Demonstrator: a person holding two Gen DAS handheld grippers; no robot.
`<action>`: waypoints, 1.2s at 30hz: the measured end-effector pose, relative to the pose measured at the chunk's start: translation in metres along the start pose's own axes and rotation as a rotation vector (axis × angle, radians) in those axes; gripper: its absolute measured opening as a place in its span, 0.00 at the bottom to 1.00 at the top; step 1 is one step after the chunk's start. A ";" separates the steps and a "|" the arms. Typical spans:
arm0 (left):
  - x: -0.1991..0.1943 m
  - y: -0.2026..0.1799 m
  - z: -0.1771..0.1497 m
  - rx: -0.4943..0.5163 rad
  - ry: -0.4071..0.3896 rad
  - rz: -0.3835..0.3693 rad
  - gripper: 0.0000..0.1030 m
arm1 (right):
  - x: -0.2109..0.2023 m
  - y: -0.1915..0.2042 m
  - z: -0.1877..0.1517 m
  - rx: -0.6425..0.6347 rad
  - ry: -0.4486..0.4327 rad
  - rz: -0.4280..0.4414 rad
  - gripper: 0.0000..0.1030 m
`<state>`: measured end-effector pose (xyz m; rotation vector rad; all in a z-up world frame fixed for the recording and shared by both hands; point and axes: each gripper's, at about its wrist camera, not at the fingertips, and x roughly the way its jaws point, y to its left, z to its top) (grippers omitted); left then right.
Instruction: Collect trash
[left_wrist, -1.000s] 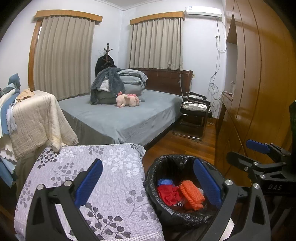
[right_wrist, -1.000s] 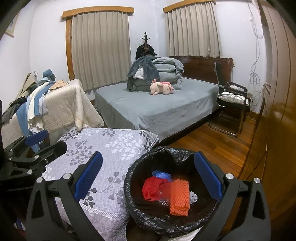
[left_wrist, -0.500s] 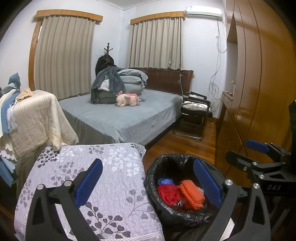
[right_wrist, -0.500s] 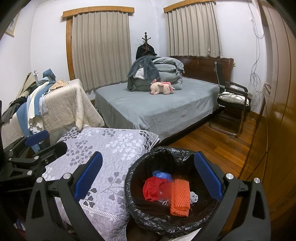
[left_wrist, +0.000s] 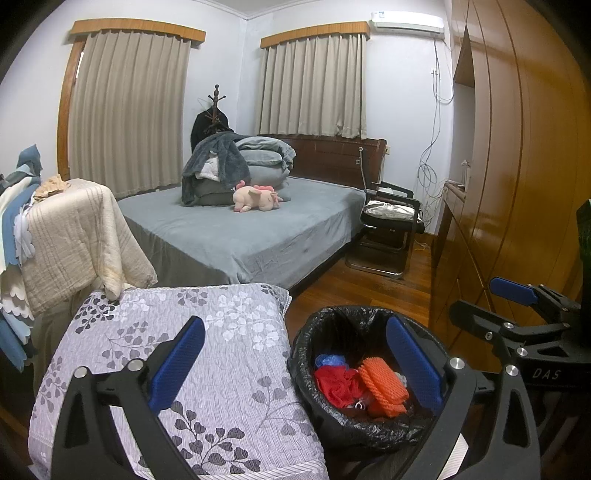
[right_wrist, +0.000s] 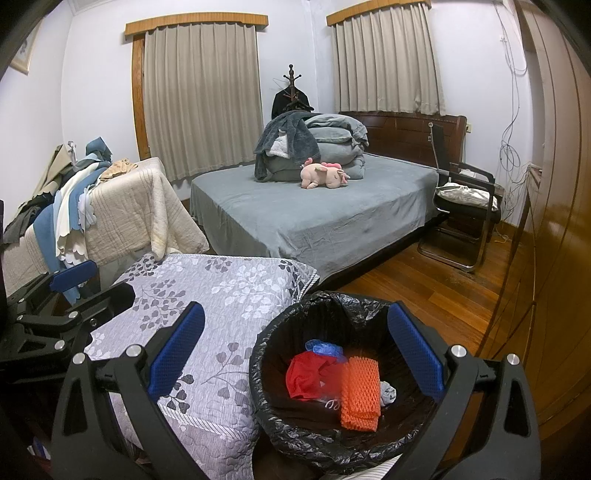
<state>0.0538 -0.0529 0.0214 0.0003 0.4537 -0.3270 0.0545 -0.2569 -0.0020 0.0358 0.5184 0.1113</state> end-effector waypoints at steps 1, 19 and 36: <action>0.000 0.000 0.000 0.001 0.000 0.000 0.94 | 0.000 0.000 0.000 0.001 0.001 0.001 0.94; 0.000 0.000 0.001 -0.001 0.002 0.000 0.94 | 0.000 0.001 0.000 0.000 0.001 0.001 0.94; -0.001 0.002 -0.007 -0.009 0.012 0.000 0.94 | 0.001 0.002 -0.001 0.001 0.003 0.000 0.94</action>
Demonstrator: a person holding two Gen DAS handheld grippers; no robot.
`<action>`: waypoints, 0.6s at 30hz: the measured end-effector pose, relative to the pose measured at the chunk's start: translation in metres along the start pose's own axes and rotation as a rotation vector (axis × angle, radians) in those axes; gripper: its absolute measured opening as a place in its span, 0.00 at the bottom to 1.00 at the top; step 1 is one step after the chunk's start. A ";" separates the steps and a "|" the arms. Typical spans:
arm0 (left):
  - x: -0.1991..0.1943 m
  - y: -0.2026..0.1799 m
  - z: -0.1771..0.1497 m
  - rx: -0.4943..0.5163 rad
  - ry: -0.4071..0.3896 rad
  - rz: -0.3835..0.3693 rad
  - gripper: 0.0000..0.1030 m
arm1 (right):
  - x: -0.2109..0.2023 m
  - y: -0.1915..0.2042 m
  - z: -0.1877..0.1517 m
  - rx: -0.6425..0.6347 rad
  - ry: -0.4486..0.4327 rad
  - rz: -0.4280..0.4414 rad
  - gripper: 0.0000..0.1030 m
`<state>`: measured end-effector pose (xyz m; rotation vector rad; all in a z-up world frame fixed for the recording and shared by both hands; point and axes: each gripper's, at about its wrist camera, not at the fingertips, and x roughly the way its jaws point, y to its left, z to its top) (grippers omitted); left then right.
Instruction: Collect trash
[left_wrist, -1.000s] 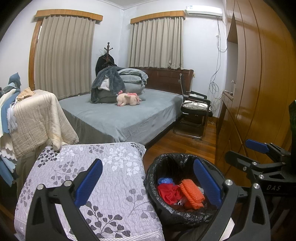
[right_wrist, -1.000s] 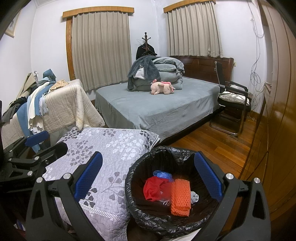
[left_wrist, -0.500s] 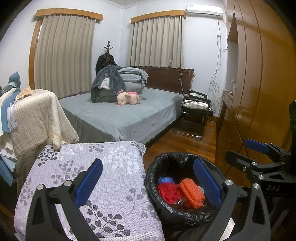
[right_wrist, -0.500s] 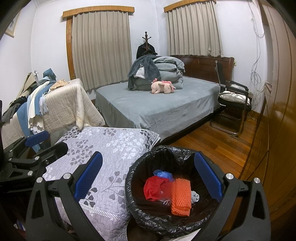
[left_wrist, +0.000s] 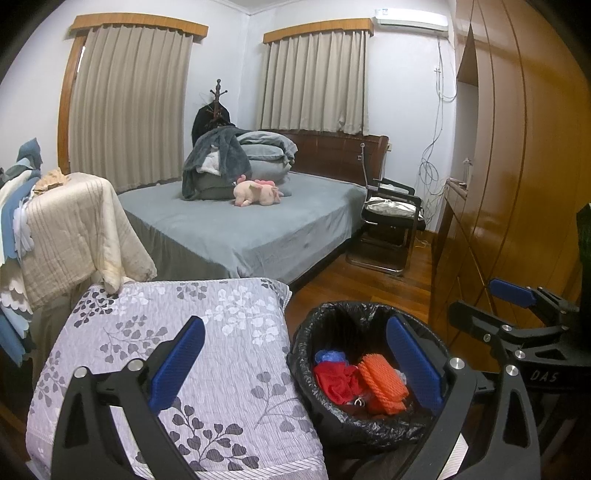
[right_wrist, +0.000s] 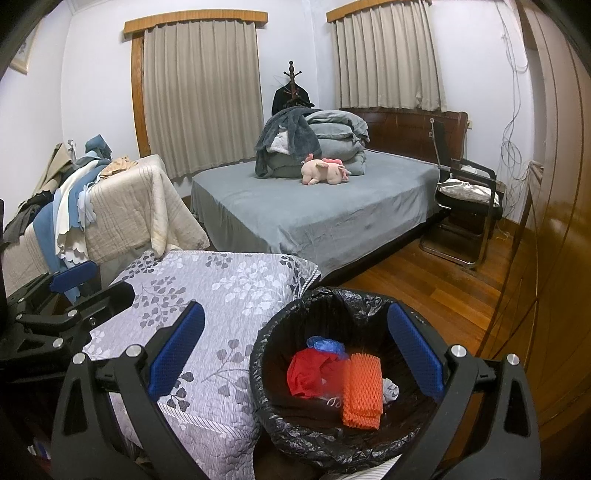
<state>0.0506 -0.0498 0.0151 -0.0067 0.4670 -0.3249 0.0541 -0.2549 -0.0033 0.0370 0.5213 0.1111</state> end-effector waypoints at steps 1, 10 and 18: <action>0.000 0.000 -0.001 -0.001 0.001 0.000 0.94 | 0.000 -0.001 0.000 0.001 0.000 0.001 0.94; -0.001 0.000 -0.001 0.001 0.002 0.000 0.94 | 0.000 0.001 -0.001 0.000 0.002 0.001 0.94; 0.000 0.001 0.001 0.000 0.002 0.000 0.94 | 0.001 0.000 0.000 0.001 0.002 0.001 0.94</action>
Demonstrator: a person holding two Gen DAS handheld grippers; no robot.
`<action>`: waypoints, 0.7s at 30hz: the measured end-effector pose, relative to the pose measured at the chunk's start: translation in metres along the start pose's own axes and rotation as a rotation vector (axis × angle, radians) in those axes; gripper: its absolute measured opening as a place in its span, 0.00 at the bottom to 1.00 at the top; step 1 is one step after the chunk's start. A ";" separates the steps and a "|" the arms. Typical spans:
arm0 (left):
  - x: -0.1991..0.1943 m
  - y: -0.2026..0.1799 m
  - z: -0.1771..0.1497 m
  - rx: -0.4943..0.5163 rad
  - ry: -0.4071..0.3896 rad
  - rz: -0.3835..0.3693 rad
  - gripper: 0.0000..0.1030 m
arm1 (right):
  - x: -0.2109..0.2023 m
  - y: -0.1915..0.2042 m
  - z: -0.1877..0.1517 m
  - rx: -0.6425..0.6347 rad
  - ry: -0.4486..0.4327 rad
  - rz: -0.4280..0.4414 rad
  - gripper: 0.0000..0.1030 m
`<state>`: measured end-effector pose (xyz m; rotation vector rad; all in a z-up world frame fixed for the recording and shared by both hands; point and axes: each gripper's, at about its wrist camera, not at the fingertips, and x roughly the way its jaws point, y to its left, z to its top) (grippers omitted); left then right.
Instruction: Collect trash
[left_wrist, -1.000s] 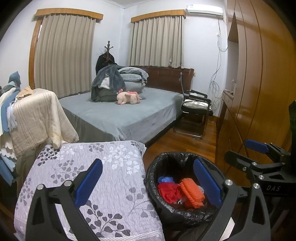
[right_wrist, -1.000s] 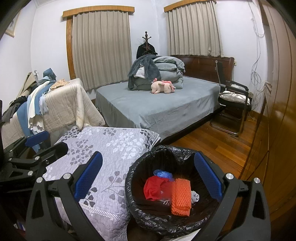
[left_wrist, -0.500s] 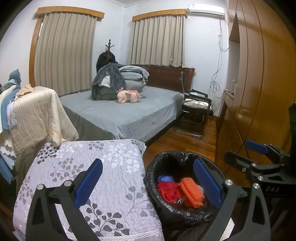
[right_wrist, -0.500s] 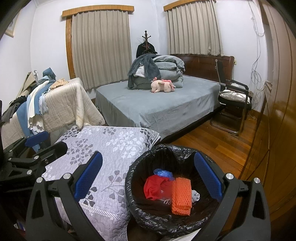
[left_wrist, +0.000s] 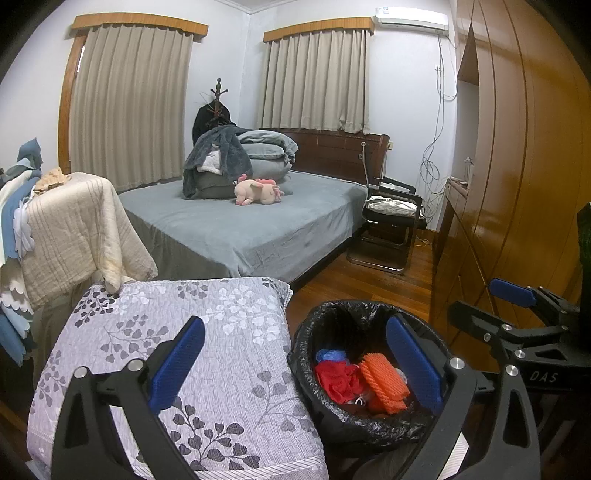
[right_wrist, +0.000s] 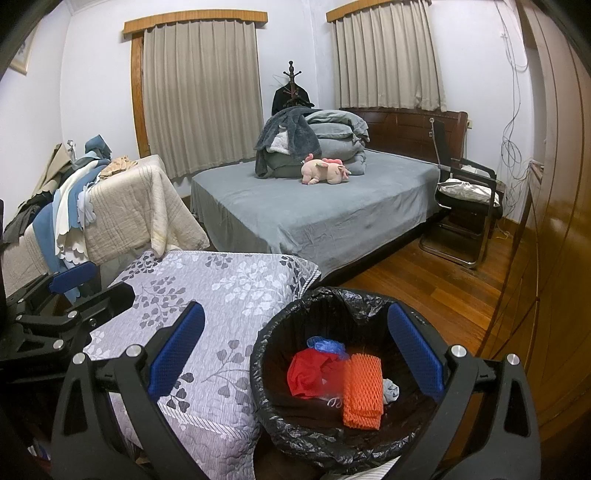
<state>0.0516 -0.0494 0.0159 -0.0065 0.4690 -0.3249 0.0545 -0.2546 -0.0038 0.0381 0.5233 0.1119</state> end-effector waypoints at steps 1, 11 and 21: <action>0.000 0.000 0.000 0.000 0.000 0.000 0.94 | 0.000 0.001 -0.001 0.001 0.000 0.001 0.94; 0.000 0.000 0.000 0.000 0.002 0.000 0.94 | 0.000 0.001 0.000 -0.001 0.001 0.000 0.94; 0.000 0.002 0.001 -0.003 0.004 0.000 0.94 | 0.001 0.001 0.001 -0.001 0.001 0.000 0.94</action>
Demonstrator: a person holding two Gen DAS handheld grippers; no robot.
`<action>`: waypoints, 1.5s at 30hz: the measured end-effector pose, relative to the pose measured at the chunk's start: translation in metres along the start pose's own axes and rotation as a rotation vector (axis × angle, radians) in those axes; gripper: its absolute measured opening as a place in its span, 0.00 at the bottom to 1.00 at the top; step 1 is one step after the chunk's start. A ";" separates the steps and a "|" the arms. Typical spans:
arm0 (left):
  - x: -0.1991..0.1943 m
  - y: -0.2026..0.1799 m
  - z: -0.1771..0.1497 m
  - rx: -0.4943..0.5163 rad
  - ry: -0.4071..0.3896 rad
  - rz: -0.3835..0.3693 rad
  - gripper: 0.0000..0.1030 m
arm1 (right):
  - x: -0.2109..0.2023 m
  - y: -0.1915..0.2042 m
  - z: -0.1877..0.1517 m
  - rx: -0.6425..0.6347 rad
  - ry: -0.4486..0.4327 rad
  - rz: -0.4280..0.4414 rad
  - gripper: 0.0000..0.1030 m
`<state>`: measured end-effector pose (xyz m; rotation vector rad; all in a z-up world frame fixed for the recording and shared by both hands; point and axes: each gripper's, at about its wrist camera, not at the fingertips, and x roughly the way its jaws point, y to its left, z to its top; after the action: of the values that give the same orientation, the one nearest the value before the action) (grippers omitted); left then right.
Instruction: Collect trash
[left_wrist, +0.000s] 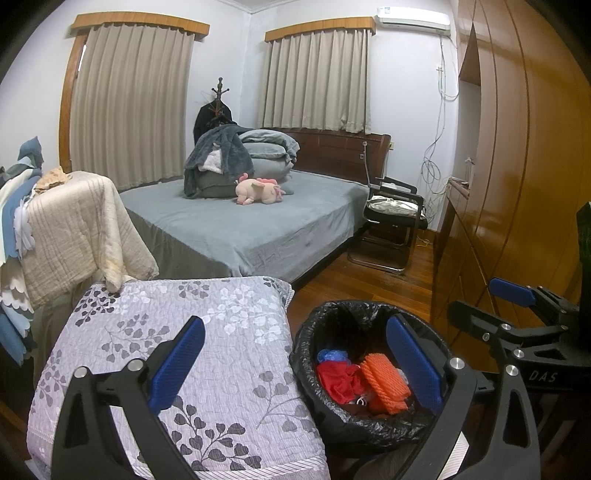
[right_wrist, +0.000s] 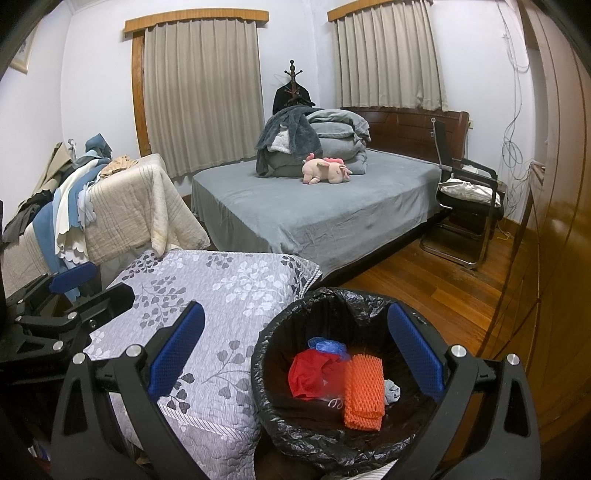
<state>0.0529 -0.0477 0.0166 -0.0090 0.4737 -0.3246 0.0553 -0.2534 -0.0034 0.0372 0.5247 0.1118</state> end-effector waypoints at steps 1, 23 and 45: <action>-0.001 0.000 -0.001 -0.001 0.001 0.000 0.94 | 0.000 0.001 -0.001 0.000 0.000 -0.001 0.94; -0.004 0.009 -0.007 -0.009 0.005 0.010 0.94 | 0.000 0.002 0.000 0.000 0.002 0.001 0.94; -0.011 0.010 -0.013 -0.011 0.022 0.011 0.94 | 0.001 0.005 -0.002 0.002 0.007 -0.001 0.94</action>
<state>0.0413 -0.0339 0.0091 -0.0130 0.4975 -0.3114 0.0544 -0.2484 -0.0051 0.0383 0.5315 0.1106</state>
